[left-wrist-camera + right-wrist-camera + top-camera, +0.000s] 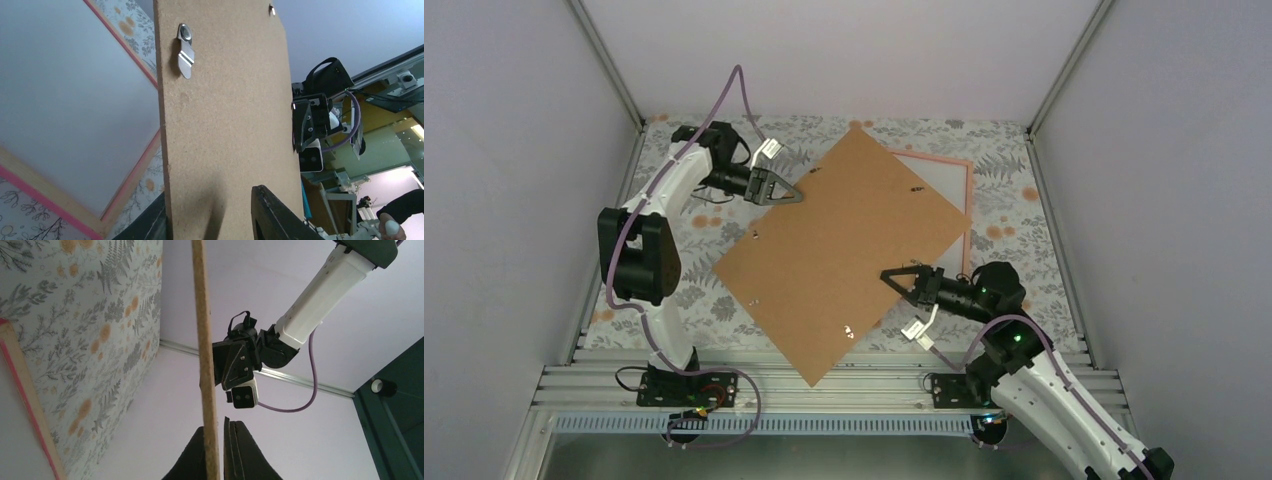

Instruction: Put the photo into the frame

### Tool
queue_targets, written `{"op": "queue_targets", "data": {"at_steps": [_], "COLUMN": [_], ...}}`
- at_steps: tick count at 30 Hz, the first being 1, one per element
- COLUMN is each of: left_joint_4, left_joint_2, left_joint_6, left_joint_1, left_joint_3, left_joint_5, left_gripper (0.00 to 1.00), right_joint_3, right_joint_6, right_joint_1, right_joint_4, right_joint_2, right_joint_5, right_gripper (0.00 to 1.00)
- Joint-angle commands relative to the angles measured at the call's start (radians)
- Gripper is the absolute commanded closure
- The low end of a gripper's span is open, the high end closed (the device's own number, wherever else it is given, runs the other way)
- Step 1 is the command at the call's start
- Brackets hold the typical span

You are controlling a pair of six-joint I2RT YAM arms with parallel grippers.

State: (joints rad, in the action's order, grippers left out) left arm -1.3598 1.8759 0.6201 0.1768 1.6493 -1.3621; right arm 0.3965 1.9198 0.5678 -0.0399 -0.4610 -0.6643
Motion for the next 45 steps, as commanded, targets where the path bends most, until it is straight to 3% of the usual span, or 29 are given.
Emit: {"op": "queue_targets", "data": {"at_steps": [1,6,8,10,11,13,14,21,26,29,35,39,45], "left_joint_4": [0.002,0.004,0.004,0.003,0.004,0.004,0.004,0.064,0.516,0.752,1.050,1.243,1.433], "left_joint_2": [-0.036,-0.041,-0.044,-0.043,-0.043,-0.039,-0.035,-0.005,-0.150,-0.224,-0.258,-0.265,-0.276], "left_joint_6": [0.017,0.016,0.019,0.018,0.017,0.015,0.013,-0.081,-0.533,-0.743,-1.054,-1.188,-1.331], "left_joint_1": [0.006,0.029,0.034,0.032,0.025,0.002,-0.017,-0.162,-0.233,-0.263,-0.269,-0.269,-0.268], "left_joint_3": [0.023,0.001,-0.003,0.004,0.008,0.023,0.038,0.171,0.022,-0.057,-0.164,-0.234,-0.347], "left_joint_5": [-0.081,-0.086,-0.088,-0.089,-0.090,-0.094,-0.100,-0.080,-0.001,0.059,0.096,0.109,0.137], "left_gripper": [0.65,0.71,0.79,0.92,0.97,0.98,0.98,0.98,0.98,0.98,0.98,0.98,0.98], "right_joint_3": [-0.014,-0.018,-0.019,-0.017,-0.014,-0.013,-0.018,-0.069,-0.053,0.038,0.385,0.566,0.651], "right_joint_6": [0.006,0.000,-0.006,-0.016,-0.019,-0.022,-0.031,-0.090,-0.294,-0.506,-1.124,-1.446,-1.701], "right_joint_1": [-0.001,-0.002,-0.001,-0.002,-0.002,-0.003,-0.002,-0.003,-0.003,-0.002,-0.038,-0.205,-0.470], "right_joint_4": [0.111,0.138,0.141,0.129,0.114,0.075,0.060,-0.054,-0.144,-0.200,-0.333,-0.439,-0.512], "right_joint_2": [-0.012,-0.031,-0.032,-0.033,-0.033,-0.032,-0.030,0.065,0.092,0.011,-0.395,-0.585,-0.760], "right_joint_5": [0.028,0.047,0.055,0.067,0.077,0.115,0.135,0.226,0.314,0.372,0.555,0.396,0.143], "right_gripper": [0.91,0.89,0.88,0.81,0.67,0.19,0.01,0.00,0.00,0.00,0.00,0.00,0.00]}}
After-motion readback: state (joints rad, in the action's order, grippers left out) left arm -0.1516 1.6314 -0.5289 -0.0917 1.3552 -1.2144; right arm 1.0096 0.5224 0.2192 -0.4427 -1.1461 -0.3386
